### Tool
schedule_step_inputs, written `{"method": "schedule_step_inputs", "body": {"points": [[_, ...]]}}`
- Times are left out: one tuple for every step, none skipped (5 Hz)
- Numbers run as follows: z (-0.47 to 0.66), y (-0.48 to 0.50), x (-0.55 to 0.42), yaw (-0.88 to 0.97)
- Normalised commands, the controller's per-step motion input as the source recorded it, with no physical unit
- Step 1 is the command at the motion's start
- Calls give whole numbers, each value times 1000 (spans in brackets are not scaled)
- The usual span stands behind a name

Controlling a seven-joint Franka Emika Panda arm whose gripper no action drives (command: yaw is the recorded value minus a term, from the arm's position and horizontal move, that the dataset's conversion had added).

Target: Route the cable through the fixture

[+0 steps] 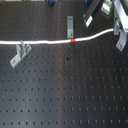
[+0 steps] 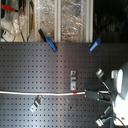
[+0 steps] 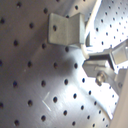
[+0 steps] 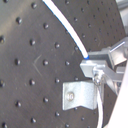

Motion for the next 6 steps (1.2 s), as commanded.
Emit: {"method": "schedule_step_inputs", "body": {"points": [[23,1,-31,993],[55,5,-42,988],[0,11,-53,963],[1,-41,-52,831],[-185,-172,-236,563],[-234,-233,-359,409]]}}
